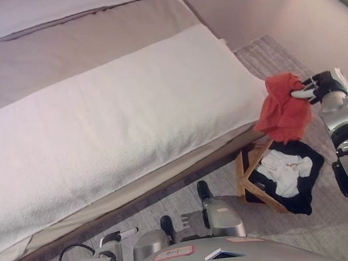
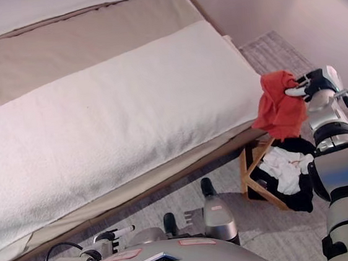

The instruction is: Put the clothes on the bed into the basket.

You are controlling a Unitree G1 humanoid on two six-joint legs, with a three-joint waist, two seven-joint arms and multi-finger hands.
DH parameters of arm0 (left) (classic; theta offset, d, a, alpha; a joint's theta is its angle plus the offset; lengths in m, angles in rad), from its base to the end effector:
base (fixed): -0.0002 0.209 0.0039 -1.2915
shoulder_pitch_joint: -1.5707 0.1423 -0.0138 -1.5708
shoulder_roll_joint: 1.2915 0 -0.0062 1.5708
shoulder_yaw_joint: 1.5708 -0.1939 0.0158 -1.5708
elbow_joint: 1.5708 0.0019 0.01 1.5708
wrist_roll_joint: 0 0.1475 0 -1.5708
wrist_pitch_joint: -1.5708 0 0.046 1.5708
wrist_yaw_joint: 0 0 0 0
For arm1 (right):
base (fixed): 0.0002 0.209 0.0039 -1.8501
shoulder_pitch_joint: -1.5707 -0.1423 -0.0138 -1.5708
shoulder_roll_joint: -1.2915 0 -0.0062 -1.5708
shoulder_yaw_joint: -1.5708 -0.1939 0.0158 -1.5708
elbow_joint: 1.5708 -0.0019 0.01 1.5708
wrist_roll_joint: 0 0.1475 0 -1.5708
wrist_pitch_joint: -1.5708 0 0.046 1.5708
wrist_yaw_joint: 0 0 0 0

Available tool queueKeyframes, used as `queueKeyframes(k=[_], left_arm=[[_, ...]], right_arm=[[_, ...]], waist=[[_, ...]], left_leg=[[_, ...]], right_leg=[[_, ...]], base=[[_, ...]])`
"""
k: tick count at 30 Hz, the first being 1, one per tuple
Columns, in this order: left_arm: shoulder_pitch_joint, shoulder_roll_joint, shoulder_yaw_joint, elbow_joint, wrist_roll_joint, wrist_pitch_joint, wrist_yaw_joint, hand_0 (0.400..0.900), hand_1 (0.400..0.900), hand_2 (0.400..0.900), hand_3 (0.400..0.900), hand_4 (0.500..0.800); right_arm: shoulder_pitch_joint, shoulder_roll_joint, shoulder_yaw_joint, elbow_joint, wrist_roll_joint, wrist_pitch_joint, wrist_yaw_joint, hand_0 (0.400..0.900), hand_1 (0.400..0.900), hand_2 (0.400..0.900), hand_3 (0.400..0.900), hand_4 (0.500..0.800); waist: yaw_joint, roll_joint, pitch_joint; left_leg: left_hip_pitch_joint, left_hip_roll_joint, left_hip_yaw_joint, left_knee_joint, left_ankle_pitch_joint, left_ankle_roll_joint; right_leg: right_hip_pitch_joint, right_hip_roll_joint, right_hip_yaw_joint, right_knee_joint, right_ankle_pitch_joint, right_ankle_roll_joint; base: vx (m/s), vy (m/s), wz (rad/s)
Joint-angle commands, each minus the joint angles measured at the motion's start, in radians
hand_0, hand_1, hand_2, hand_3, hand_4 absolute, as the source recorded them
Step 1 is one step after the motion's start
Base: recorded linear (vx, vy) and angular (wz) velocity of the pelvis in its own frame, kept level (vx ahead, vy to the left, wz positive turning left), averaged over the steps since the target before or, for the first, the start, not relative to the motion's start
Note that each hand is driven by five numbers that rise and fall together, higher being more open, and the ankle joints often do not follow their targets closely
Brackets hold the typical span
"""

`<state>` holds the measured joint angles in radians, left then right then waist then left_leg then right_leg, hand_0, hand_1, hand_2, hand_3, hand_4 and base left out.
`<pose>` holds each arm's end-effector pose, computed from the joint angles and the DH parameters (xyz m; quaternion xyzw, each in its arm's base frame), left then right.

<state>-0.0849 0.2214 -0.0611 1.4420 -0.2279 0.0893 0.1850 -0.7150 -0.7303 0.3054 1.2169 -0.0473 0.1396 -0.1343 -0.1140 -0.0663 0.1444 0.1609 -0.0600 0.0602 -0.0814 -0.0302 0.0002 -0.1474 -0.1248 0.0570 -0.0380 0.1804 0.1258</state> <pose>0.0646 0.2300 -0.1382 0.0751 0.6469 0.1859 0.7357 0.2900 -0.3494 0.0694 -0.4053 0.2927 -0.2123 0.8396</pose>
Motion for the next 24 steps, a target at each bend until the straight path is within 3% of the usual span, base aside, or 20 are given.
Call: queueKeyframes(k=[1,9,23,24], left_arm=[[0.009,0.057,-0.028,0.028,0.041,0.000,0.007,0.900,0.900,0.900,0.900,0.800],[0.017,0.049,-0.051,0.022,0.041,-0.006,-0.016,0.900,0.900,0.900,0.900,0.800],[0.000,0.016,-0.101,0.010,0.017,-0.016,-0.024,0.900,0.900,0.900,0.900,0.800],[-0.003,0.012,-0.107,0.003,0.011,-0.017,-0.024,0.900,0.900,0.900,0.900,0.800]], right_arm=[[-0.086,-0.119,0.014,0.015,0.001,-0.035,-0.032,0.400,0.400,0.400,0.400,0.500],[-0.040,-0.155,-0.032,0.122,0.013,-0.030,-0.008,0.400,0.400,0.400,0.400,0.500],[-0.081,-0.255,-0.030,0.220,0.029,-0.026,0.013,0.400,0.400,0.400,0.400,0.500],[-0.092,-0.268,-0.022,0.223,0.023,-0.024,0.011,0.435,0.435,0.435,0.435,0.521]], waist=[[-0.009,0.012,-0.025],[-0.027,0.046,-0.008],[-0.054,0.166,0.036],[-0.053,0.172,0.039]], left_leg=[[-0.001,0.023,0.020,-0.006,-0.051,-0.003],[0.015,0.013,0.036,-0.006,-0.060,-0.003],[-0.010,-0.003,0.040,-0.003,-0.043,-0.013],[-0.015,-0.004,0.037,-0.002,-0.041,-0.013]], right_leg=[[-0.070,-0.019,0.044,0.120,0.029,0.091],[-0.073,-0.016,0.074,0.122,0.026,0.089],[-0.088,-0.043,0.072,0.114,0.028,0.085],[-0.088,-0.046,0.068,0.113,0.027,0.084]], base=[[0.01,0.025,-0.30],[0.01,0.003,-0.10],[0.00,-0.005,0.00],[-0.01,-0.015,0.08]])
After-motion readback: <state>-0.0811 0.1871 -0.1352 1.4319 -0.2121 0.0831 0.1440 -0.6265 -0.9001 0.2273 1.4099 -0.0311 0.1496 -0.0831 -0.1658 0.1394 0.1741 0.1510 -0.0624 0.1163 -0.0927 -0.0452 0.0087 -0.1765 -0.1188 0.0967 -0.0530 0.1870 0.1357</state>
